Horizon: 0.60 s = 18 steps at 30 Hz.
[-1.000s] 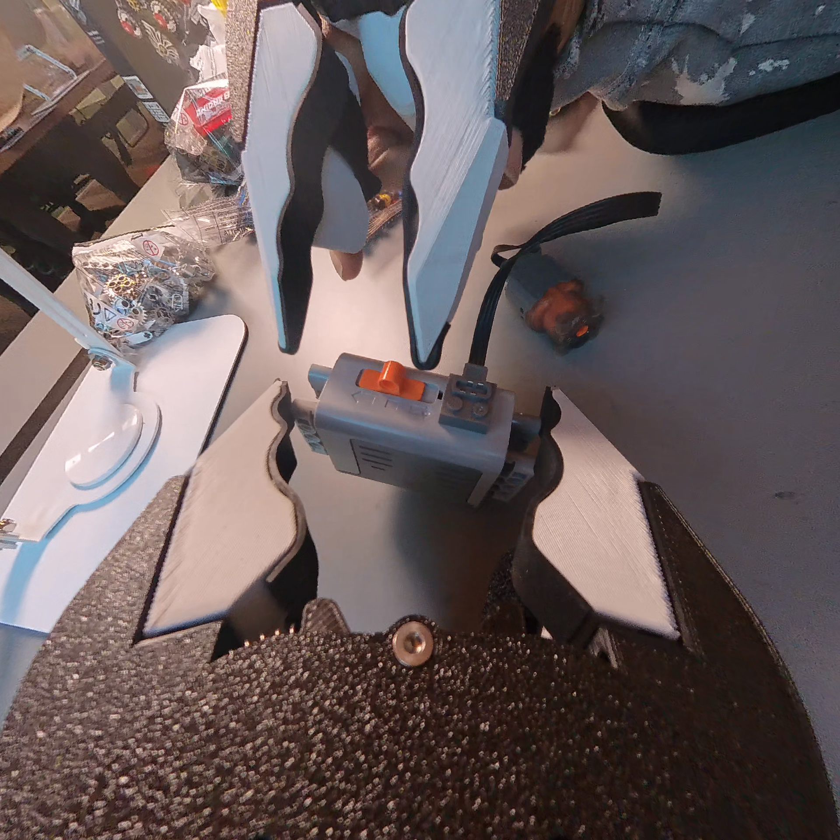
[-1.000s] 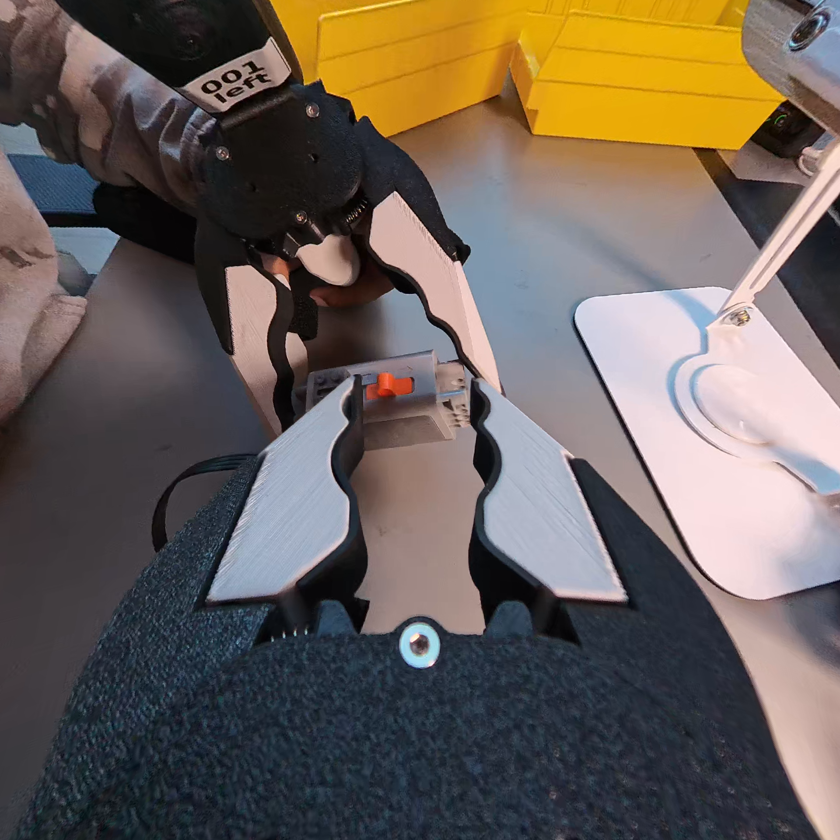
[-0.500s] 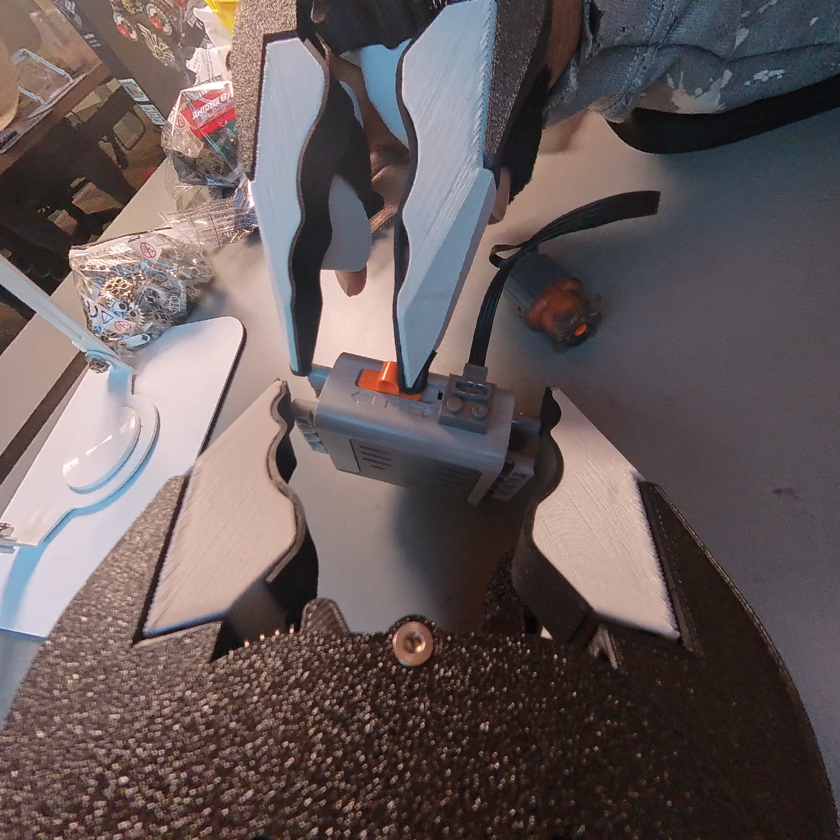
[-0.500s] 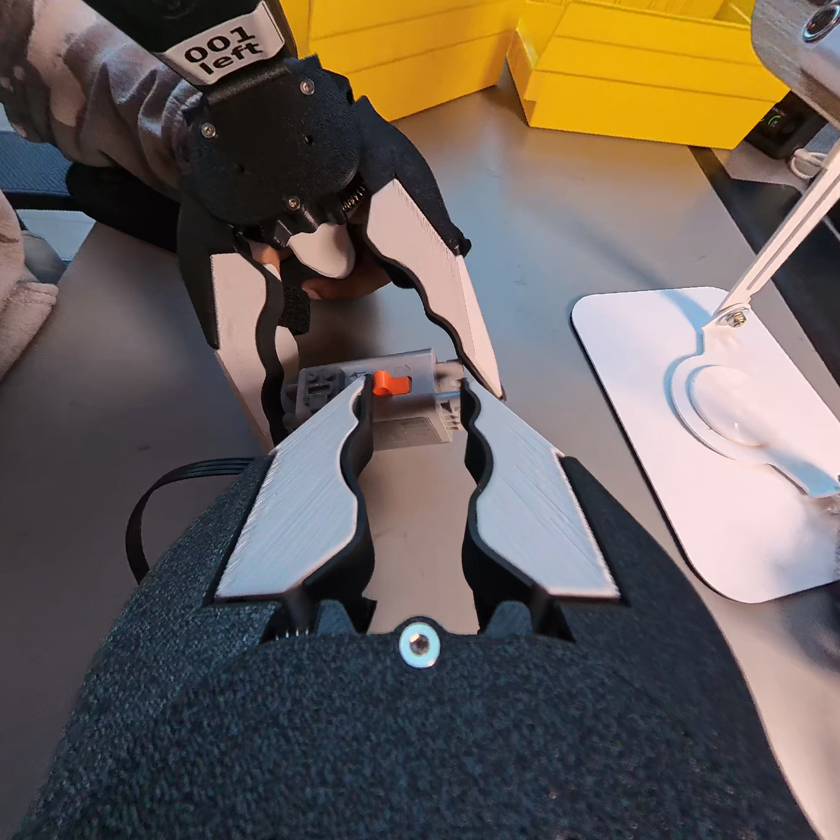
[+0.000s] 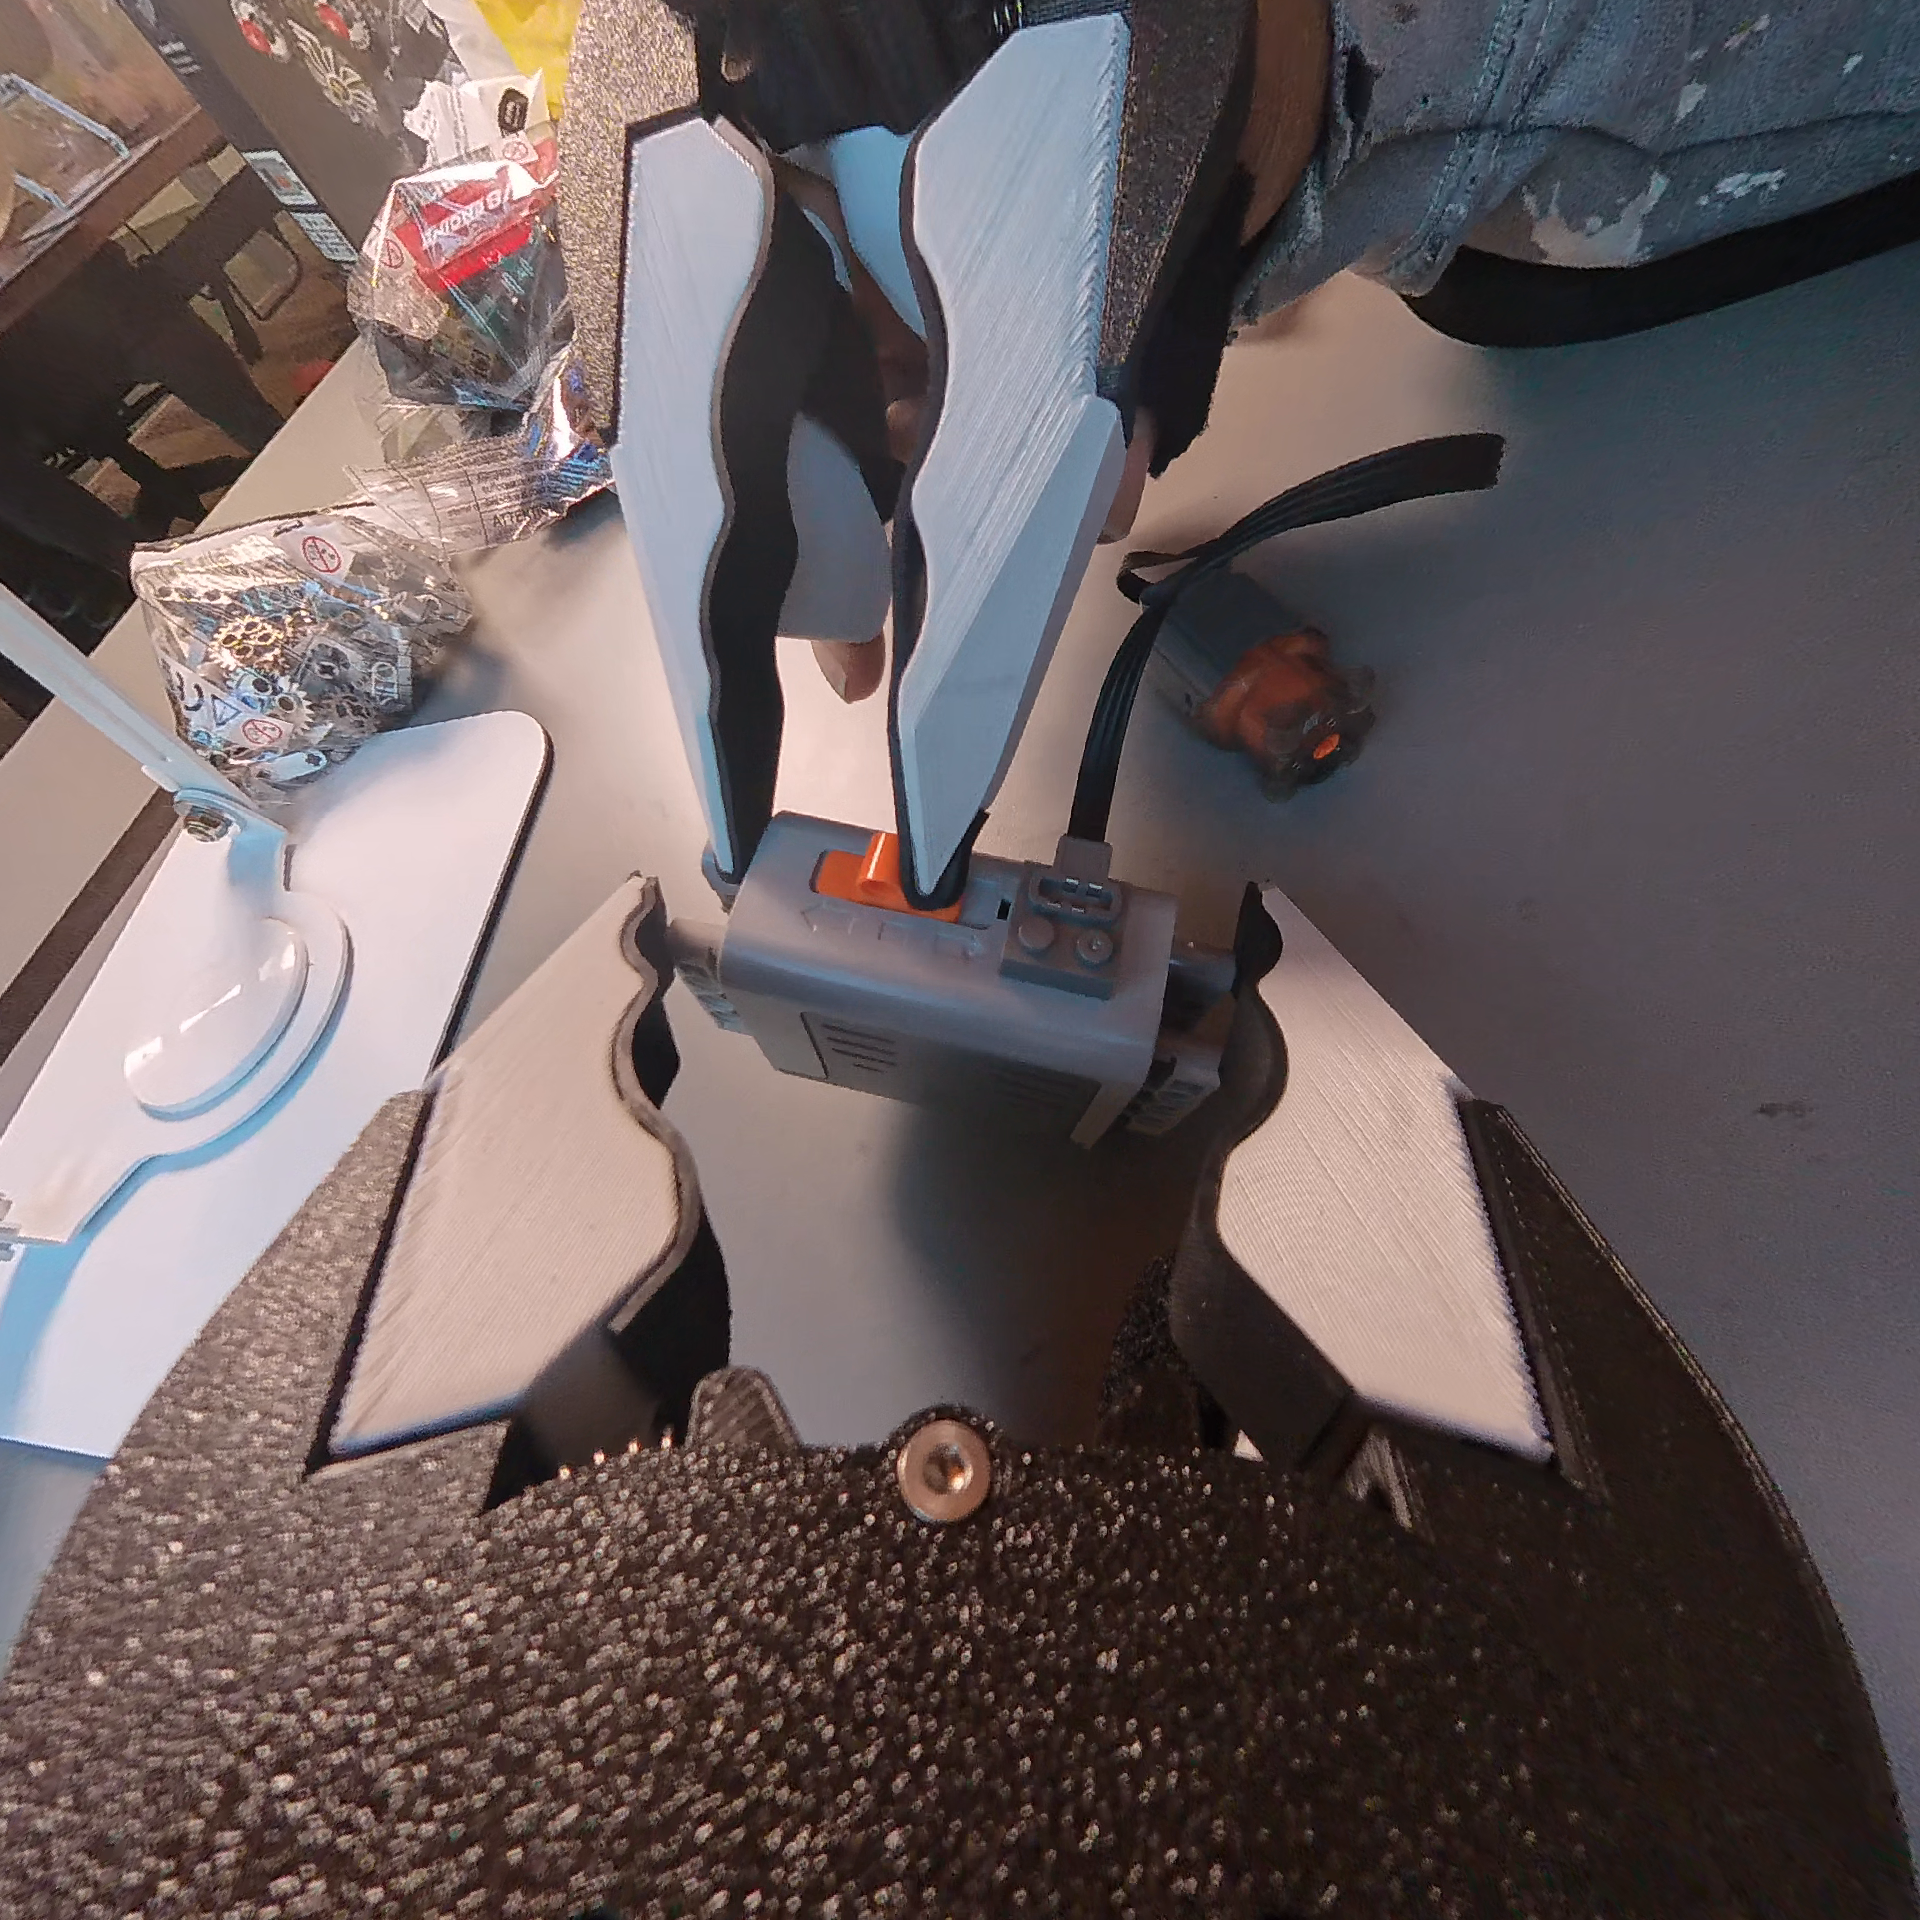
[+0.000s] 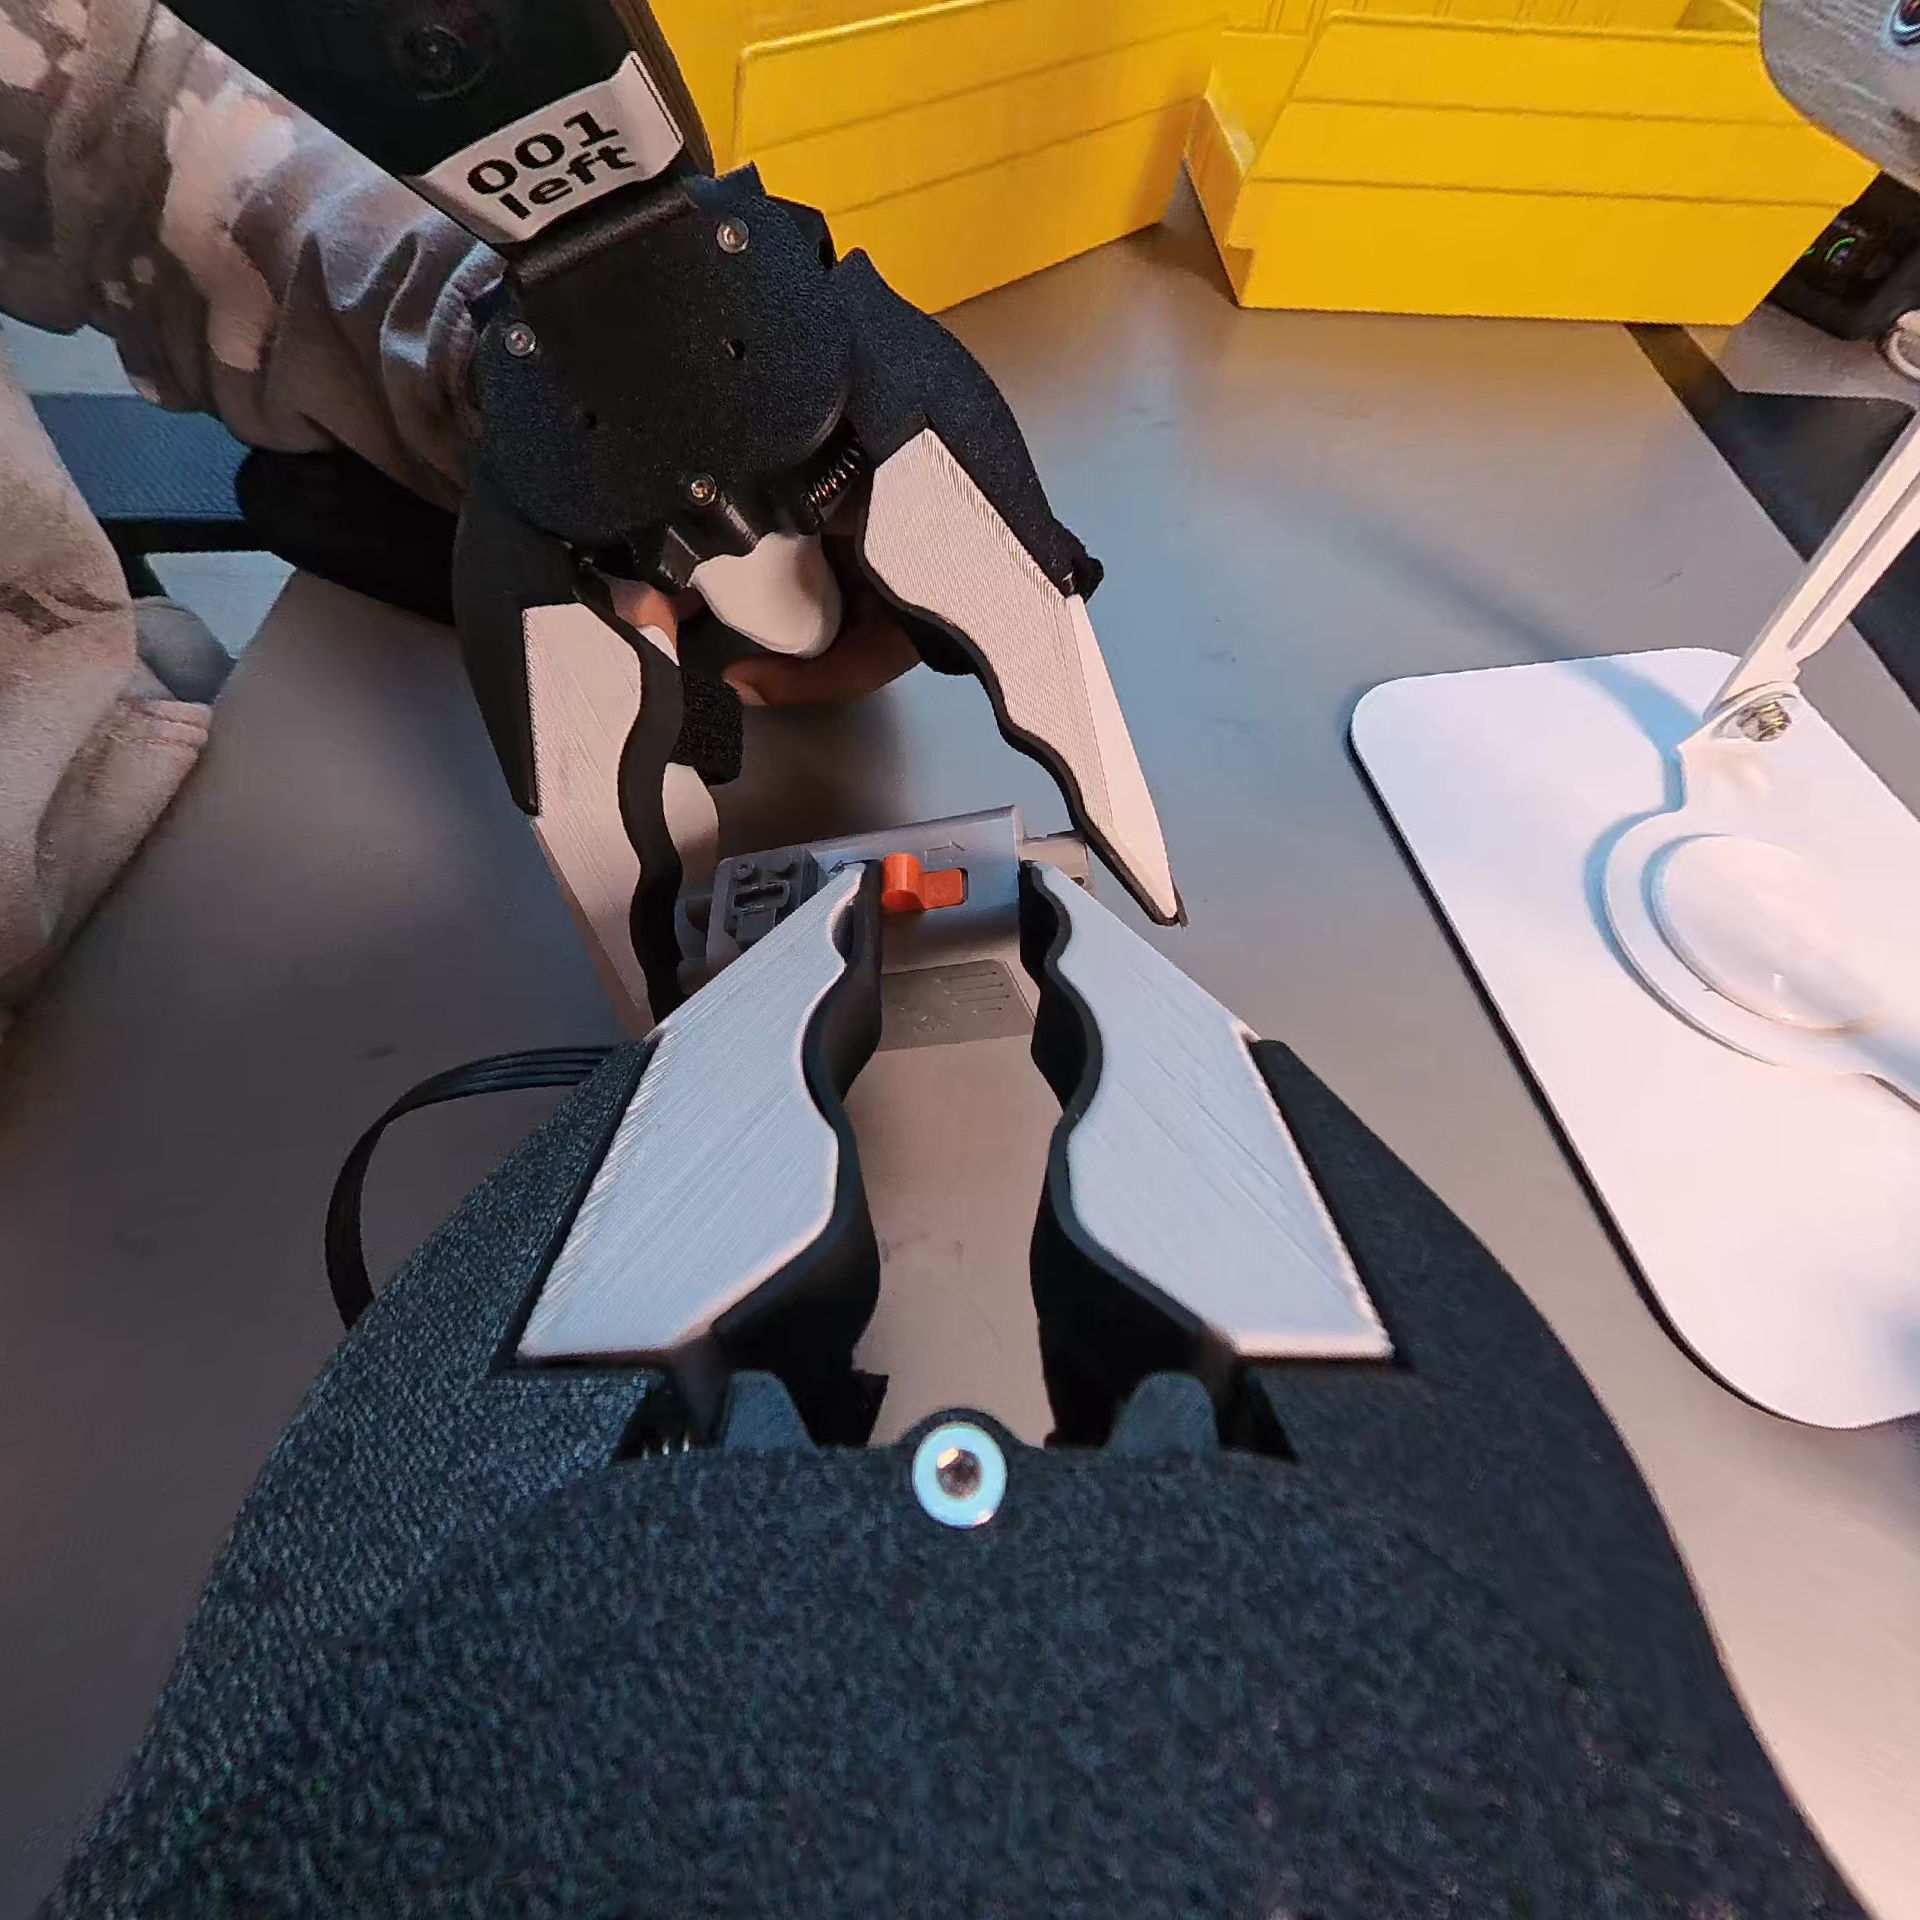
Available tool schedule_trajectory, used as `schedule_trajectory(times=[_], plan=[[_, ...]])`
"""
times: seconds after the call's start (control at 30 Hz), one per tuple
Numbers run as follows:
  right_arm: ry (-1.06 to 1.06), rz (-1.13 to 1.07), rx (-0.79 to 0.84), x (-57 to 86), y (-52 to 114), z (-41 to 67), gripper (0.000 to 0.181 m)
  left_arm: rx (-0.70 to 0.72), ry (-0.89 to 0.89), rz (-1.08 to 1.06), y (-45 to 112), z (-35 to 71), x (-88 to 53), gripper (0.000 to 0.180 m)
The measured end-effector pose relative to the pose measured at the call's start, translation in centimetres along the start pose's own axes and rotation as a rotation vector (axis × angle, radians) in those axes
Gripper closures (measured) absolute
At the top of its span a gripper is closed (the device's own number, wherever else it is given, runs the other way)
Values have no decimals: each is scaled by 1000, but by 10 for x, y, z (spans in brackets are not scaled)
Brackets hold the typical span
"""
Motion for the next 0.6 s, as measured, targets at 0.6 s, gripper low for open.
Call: schedule_trajectory(times=[0.6], plan=[[174,76,9,15,5,-15,154,-50,-78,-102,7,-10,-11,73]])
Point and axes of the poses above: each gripper's, where its closed fingertips meet, y out along the fingers, z out of its top, x = y × z across the jaws, the point moved 10 cm from there along -y, back along the fingers, and after that the axes turned 15 degrees about -x, right-handed, at the moved point
